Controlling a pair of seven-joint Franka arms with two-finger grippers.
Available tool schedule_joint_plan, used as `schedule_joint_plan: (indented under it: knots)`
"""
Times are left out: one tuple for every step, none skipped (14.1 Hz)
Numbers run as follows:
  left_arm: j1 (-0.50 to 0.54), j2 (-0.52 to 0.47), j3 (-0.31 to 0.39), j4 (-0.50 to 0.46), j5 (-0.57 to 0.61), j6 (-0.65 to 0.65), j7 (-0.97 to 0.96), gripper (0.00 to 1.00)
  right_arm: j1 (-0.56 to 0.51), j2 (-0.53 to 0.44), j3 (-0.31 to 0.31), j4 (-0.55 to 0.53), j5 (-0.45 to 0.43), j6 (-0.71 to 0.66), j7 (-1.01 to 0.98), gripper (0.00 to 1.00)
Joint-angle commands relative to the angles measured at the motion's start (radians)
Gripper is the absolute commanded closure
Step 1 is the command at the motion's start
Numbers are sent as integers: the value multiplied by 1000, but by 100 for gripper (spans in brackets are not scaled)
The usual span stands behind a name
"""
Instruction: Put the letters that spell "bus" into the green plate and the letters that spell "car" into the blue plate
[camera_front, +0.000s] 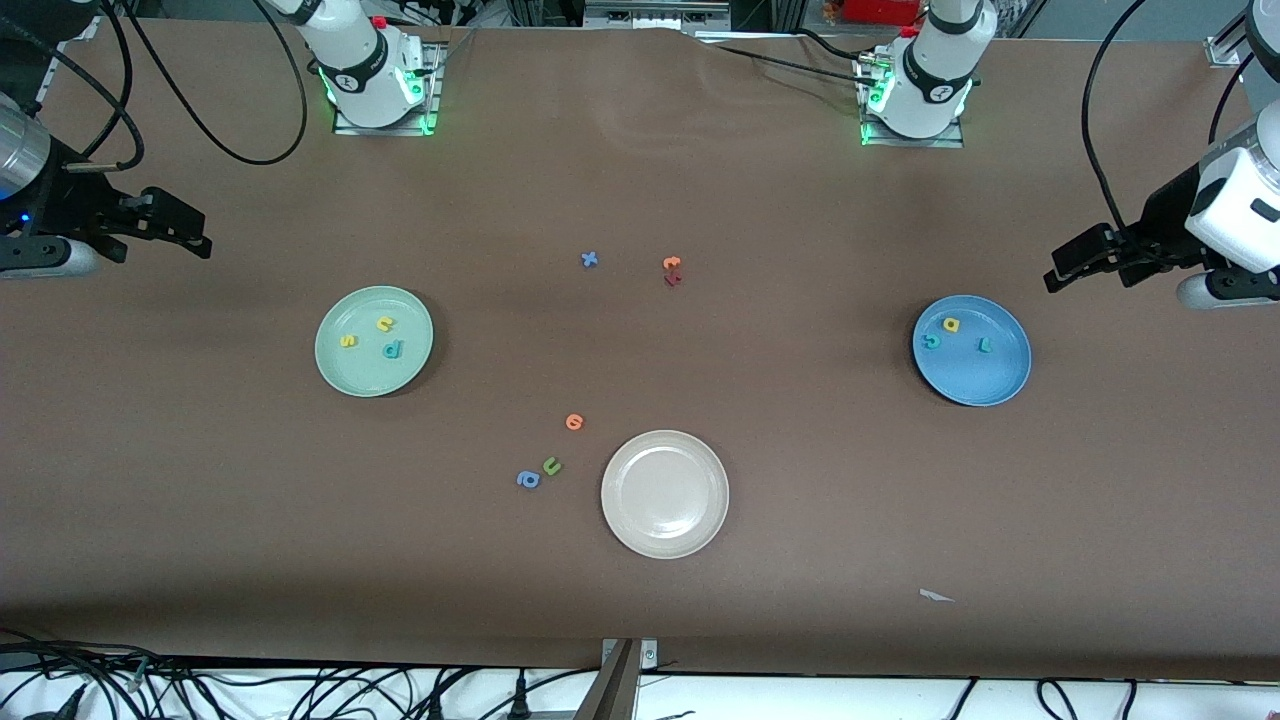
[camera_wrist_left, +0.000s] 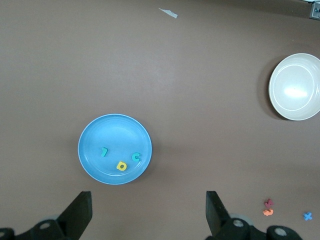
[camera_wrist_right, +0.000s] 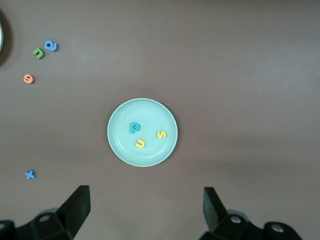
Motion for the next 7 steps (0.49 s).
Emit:
schedule_joint_plan:
  knots:
    - [2, 6, 1, 18, 33, -6, 47, 0, 6, -14, -6, -7, -11, -7, -1, 0]
    - [3, 19, 1, 24, 36, -6, 47, 0, 6, -14, -6, -7, -11, -7, -1, 0]
    - [5, 24, 2, 30, 36, -8, 47, 0, 6, -14, -6, -7, -11, -7, -1, 0]
    - [6, 24, 4, 30, 36, -8, 48, 0, 6, -14, -6, -7, -11, -7, -1, 0]
    - [5, 25, 4, 30, 36, -8, 48, 0, 6, -14, -6, -7, -13, -7, -1, 0]
    - [3, 26, 4, 30, 39, -8, 48, 0, 6, -14, -6, -7, -11, -7, -1, 0]
    - [3, 26, 2, 30, 54, -8, 48, 0, 6, -14, -6, -7, -11, -7, -1, 0]
